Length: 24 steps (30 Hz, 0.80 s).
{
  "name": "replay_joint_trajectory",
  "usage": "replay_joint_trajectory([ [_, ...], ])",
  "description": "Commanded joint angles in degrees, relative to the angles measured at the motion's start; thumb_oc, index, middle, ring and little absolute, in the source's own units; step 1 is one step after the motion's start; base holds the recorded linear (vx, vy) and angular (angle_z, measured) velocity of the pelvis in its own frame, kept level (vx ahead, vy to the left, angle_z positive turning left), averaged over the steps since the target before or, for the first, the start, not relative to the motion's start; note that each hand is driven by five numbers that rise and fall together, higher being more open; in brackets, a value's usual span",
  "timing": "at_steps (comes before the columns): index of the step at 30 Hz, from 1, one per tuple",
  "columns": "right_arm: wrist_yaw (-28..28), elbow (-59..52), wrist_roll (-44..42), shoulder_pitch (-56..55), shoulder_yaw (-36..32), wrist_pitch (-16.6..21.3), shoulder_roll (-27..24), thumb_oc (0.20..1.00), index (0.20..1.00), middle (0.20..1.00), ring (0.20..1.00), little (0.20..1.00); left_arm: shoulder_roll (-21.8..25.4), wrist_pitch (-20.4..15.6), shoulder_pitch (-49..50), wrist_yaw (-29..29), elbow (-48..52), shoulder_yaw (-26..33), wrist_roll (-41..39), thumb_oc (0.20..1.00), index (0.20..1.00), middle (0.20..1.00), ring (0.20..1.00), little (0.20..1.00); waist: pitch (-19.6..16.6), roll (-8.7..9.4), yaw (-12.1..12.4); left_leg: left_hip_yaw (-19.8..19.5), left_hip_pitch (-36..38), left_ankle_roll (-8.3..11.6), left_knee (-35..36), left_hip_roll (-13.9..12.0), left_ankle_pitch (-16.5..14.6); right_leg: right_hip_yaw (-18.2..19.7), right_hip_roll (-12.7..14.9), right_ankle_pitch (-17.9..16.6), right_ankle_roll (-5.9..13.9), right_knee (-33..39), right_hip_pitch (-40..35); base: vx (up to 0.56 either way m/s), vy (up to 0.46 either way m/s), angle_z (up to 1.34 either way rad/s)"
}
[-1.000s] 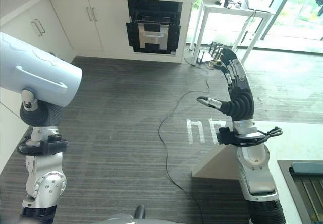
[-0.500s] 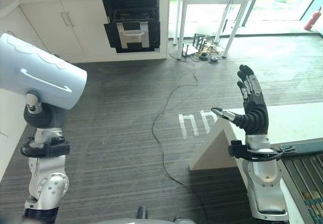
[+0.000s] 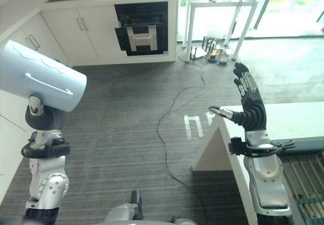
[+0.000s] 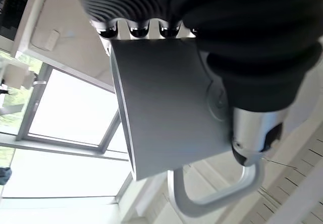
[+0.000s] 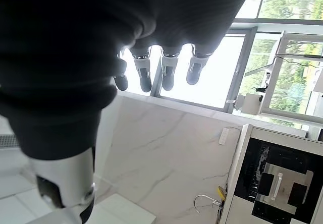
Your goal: Place the dishes in the dishwasher.
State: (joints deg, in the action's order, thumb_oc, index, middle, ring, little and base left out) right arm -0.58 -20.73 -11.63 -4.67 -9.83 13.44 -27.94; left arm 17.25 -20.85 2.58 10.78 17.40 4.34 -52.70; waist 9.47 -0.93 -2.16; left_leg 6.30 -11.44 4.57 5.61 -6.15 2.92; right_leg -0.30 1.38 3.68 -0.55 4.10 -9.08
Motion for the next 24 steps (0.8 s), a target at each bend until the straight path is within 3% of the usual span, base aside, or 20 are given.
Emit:
replay_joint_trajectory([
  [1,-2.8,-4.0,-3.7,-0.9,-2.4,3.9,-1.7,1.0,1.0,1.0,1.0,1.0,0.8,-3.8,2.0,2.1,4.6,3.7,-0.9,0.2,0.2,0.2,0.2,0.2,-1.4,0.57,1.0,0.1,1.8,3.18,-0.6,-1.8,7.1,0.4,-2.7,3.0,3.75,0.9,-3.5,0.35,0.347,-0.42],
  [3,-3.2,-3.8,-0.9,-1.8,-3.4,4.7,-1.8,1.0,1.0,1.0,1.0,1.0,0.6,-4.7,2.4,1.5,4.2,3.8,-0.3,0.2,0.2,0.2,0.2,0.2,-1.5,0.25,0.5,1.5,2.4,3.21,-0.6,-2.3,7.6,-0.1,-1.9,2.9,4.13,0.9,-4.2,0.35,0.361,-0.49],
  [6,-2.7,-3.6,-2.6,-2.1,-5.0,3.6,-3.7,1.0,1.0,1.0,1.0,1.0,1.7,-4.3,1.6,-0.2,4.2,4.7,-0.1,0.2,0.2,0.2,0.2,0.2,-2.5,0.29,0.6,2.1,4.3,2.35,-0.6,-1.2,5.1,-0.3,-0.2,3.9,5.18,0.2,-6.5,0.34,0.364,-0.36],
  [10,0.9,-3.9,-0.9,-1.5,-5.6,2.5,-3.5,1.0,1.0,1.0,1.0,1.0,3.0,-2.3,-1.1,0.4,4.2,4.0,1.1,0.2,0.2,0.2,0.2,0.2,-4.2,2.49,2.8,0.2,6.1,-1.05,-0.6,2.5,2.3,-2.6,3.9,4.5,8.28,-5.4,-7.0,0.31,0.324,0.24],
  [11,3.2,-3.4,0.3,-0.5,-4.5,1.3,-2.4,1.0,1.0,1.0,1.0,1.0,3.2,0.3,-2.4,0.9,4.3,4.0,0.8,0.2,0.2,0.2,0.2,0.2,-4.4,3.56,3.6,-1.1,7.4,-2.82,-0.6,4.4,1.5,-4.1,5.5,0.8,10.1,-13.7,-3.4,0.3,0.286,0.75],
  [13,2.9,-3.7,0.8,-0.5,-3.9,0.5,-0.9,1.0,1.0,1.0,1.0,1.0,2.9,3.0,-2.4,2.0,4.8,4.2,-0.7,0.2,0.2,0.2,0.2,0.2,-4.7,4.01,3.9,-2.4,8.0,-4.24,-0.6,6.4,1.0,-3.6,5.5,-3.1,10.95,-22.2,-0.4,0.27,0.271,0.74],
  [15,1.4,-3.9,2.0,-0.7,-2.5,-0.1,1.0,1.0,1.0,1.0,1.0,1.0,1.9,3.4,-1.3,2.2,5.3,4.6,0.3,0.2,0.2,0.2,0.2,0.2,-4.3,2.73,3.7,-2.8,10.3,-5.02,-0.6,6.7,-0.4,-3.9,4.6,-5.7,10.89,-33.5,6.3,0.24,0.288,0.32],
  [16,0.7,-3.6,1.6,-0.4,-1.9,-0.4,1.4,1.0,1.0,1.0,1.0,1.0,2.0,3.1,-1.2,1.4,5.4,4.9,0.7,0.2,0.2,0.2,0.2,0.2,-4.0,2.32,3.6,-1.6,11.2,-4.93,-0.6,6.3,-1.0,-6.3,5.7,-5.1,10.54,-34.3,8.8,0.19,0.229,-0.25],
  [17,0.3,-3.0,1.2,-0.3,-1.3,-0.2,1.5,1.0,1.0,1.0,1.0,1.0,2.3,2.5,-1.3,0.7,4.9,5.0,0.9,0.2,0.2,0.2,0.2,0.2,-3.7,2.13,3.3,-0.4,11.9,-4.66,-0.6,5.9,-1.3,-8.1,6.9,-4.2,10.21,-32.6,10.5,0.16,0.107,-0.59],
  [19,-0.5,-1.5,0.1,-0.4,-1.6,0.3,0.9,1.0,1.0,1.0,1.0,1.0,3.8,1.6,-3.2,-0.6,3.6,4.7,1.6,0.2,0.2,0.2,0.2,0.2,-2.6,2.51,2.1,2.5,13.6,-3.74,-0.6,5.0,-2.2,-12.4,7.1,-2.6,9.62,-22.8,10.4,0.2,-0.008,-0.79],
  [21,-1.3,-1.1,-1.7,-1.5,-3.5,1.0,-0.2,1.0,1.0,1.0,1.0,1.0,4.3,1.6,-3.8,-0.2,3.8,4.0,1.2,0.2,0.2,0.2,0.2,0.2,-1.5,3.09,0.4,2.9,15.2,-3.5,-0.6,4.9,-3.7,-12.9,6.9,-3.5,9.45,-14.3,11.4,0.22,-0.076,-0.32],
  [24,-2.0,-1.0,-2.1,-2.8,-4.7,1.1,-0.3,1.0,1.0,1.0,1.0,1.0,3.5,2.3,-3.2,-0.5,4.8,2.9,1.3,0.2,0.2,0.2,0.2,0.2,-0.7,4.17,-2.6,0.3,18.6,-4.12,-0.6,6.6,-7.7,-8.9,8.1,-12.0,11.28,-4.1,15.8,0.35,-0.124,0.29],
])
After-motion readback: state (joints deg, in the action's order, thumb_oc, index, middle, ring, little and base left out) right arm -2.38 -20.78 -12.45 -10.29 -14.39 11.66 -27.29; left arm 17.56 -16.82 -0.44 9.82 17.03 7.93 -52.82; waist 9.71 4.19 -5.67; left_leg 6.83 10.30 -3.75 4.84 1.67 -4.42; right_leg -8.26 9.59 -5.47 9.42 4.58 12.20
